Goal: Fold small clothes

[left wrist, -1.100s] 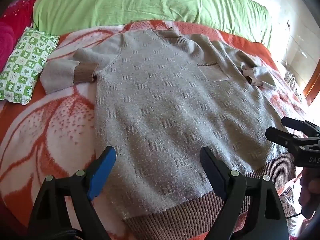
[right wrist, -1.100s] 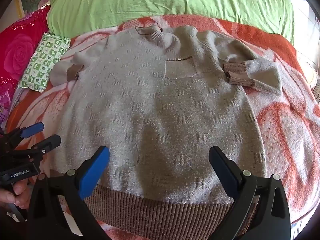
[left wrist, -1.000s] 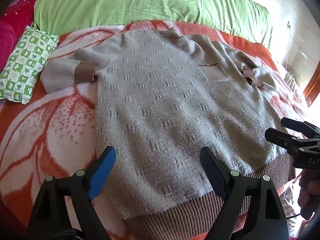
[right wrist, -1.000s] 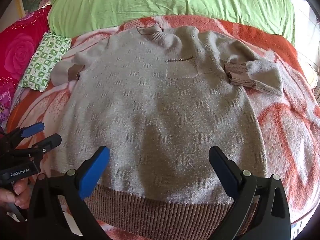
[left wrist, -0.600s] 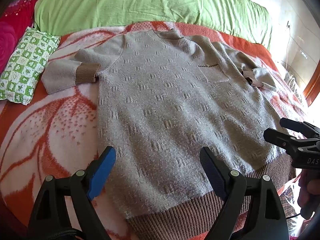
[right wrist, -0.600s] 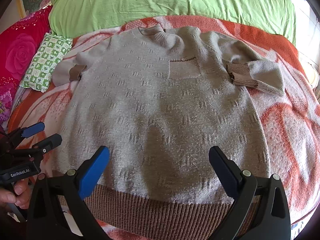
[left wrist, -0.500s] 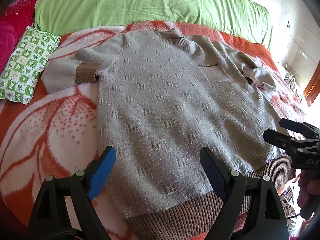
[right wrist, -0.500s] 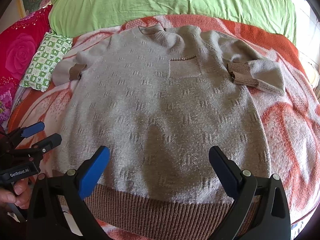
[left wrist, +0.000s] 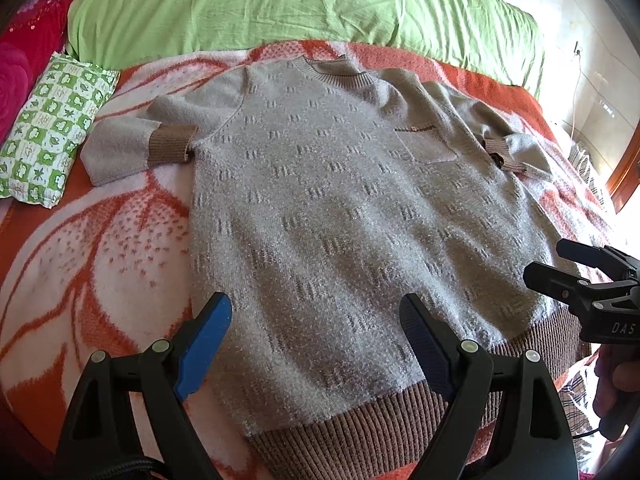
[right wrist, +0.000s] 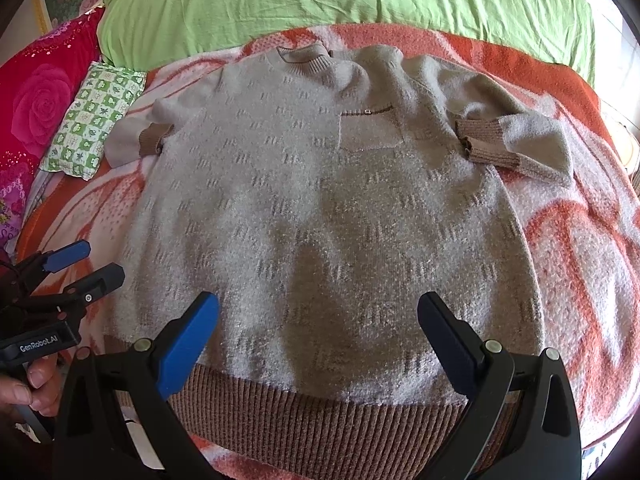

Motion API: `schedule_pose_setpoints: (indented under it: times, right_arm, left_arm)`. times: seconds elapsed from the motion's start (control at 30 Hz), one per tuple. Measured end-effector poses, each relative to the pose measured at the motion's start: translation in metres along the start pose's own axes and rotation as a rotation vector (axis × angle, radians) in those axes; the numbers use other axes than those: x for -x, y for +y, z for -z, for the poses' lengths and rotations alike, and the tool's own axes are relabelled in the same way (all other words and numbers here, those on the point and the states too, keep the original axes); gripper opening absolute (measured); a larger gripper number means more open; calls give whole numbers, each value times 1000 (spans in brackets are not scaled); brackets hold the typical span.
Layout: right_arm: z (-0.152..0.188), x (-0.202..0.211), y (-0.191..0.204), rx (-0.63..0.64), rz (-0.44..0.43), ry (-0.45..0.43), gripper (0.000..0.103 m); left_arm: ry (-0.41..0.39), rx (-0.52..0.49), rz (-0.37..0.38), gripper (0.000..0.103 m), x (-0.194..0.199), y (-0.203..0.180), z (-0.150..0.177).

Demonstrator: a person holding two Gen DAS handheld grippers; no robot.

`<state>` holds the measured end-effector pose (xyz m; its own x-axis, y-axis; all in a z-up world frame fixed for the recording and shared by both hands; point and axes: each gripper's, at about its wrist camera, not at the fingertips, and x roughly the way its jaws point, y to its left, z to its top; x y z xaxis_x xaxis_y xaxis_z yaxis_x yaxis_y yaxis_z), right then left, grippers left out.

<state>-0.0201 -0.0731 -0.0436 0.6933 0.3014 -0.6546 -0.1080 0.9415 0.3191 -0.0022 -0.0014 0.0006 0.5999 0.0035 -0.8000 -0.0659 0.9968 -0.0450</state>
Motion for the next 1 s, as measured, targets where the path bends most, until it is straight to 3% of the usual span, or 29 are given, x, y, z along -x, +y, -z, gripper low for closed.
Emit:
schedule_pose_setpoints:
  times: [0.67, 1.0]
  right_arm:
    - [5, -1, 2, -6, -6, 3, 100]
    - [-19, -3, -38, -55, 14, -19, 100]
  left_arm:
    - [45, 24, 25, 86, -9, -5, -3]
    - [66, 63, 22, 86, -21, -1, -15]
